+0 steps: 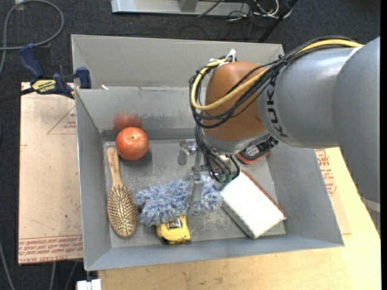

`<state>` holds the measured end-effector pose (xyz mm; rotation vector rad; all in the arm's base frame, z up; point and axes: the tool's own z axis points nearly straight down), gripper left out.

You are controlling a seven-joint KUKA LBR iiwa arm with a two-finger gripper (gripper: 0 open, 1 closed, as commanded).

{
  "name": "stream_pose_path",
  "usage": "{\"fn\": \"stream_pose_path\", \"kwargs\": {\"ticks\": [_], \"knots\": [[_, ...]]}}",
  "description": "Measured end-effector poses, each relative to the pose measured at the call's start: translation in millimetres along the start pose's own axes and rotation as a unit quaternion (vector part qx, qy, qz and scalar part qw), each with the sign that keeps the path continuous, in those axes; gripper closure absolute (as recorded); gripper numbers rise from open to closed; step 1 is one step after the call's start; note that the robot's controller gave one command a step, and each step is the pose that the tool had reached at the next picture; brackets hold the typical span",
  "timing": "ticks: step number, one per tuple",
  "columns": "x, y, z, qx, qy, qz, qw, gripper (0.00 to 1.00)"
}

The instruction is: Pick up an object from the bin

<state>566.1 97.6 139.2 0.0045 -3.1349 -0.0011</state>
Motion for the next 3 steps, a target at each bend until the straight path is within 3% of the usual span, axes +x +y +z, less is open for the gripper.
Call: {"fn": "stream_pose_path", "kwargs": {"ticks": [1,2,3], "knots": [[-1.7,-0.3,-4.3,0.000,-0.0033,0.001,1.0000,0.00],[15.8,-12.5,67.0,-0.002,-0.0030,-0.109,0.9941,1.00],[15.7,-12.5,66.8,-0.002,-0.0032,-0.109,0.9941,1.00]]}}
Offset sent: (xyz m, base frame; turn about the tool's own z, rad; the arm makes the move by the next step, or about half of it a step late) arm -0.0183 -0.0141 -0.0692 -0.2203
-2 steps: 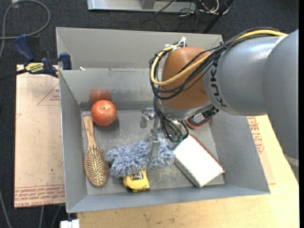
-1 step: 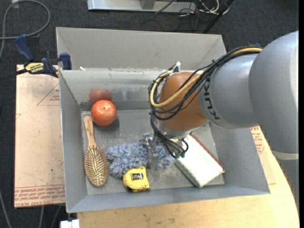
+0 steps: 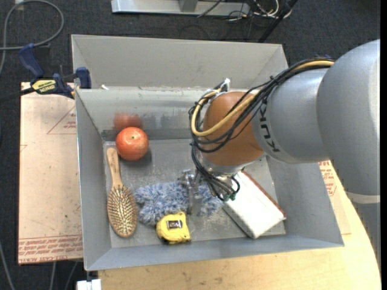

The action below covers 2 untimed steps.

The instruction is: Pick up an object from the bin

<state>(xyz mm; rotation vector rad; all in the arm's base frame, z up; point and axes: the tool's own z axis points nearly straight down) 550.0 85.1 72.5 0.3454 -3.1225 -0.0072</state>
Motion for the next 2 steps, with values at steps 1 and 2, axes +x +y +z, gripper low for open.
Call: {"fn": "stream_pose_path", "kwargs": {"ticks": [1,2], "knots": [[6.5,-9.2,-74.7,0.000,-0.0008,0.013,0.9999,1.00],[6.5,-9.3,-74.7,-0.001,-0.0007,0.013,0.9999,1.00]]}}
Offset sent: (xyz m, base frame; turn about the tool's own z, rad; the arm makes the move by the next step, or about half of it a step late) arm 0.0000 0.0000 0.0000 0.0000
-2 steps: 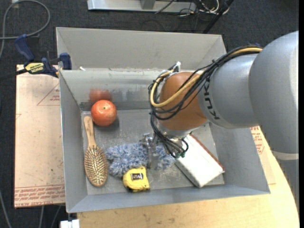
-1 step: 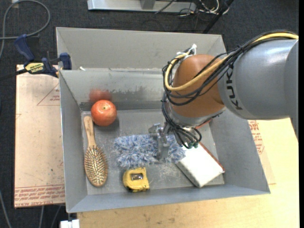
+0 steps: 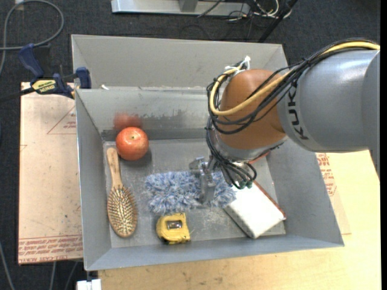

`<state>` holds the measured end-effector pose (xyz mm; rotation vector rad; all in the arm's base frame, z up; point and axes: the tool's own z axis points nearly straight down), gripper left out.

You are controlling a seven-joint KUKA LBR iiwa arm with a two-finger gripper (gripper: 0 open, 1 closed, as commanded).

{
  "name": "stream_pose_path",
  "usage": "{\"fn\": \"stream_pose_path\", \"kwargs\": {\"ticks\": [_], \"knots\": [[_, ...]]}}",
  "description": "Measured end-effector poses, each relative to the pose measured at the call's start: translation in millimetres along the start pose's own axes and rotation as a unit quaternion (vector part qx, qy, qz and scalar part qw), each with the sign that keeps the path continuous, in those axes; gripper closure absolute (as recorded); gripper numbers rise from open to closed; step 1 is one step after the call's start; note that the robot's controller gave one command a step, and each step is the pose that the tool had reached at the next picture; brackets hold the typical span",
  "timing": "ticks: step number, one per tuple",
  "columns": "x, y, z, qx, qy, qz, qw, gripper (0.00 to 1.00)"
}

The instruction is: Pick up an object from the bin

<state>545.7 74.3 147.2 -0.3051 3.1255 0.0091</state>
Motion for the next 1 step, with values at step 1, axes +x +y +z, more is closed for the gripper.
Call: {"fn": "stream_pose_path", "kwargs": {"ticks": [1], "knots": [[4.4,-9.6,-136.0,0.000,-0.0024,0.023,0.9997,1.00]]}}
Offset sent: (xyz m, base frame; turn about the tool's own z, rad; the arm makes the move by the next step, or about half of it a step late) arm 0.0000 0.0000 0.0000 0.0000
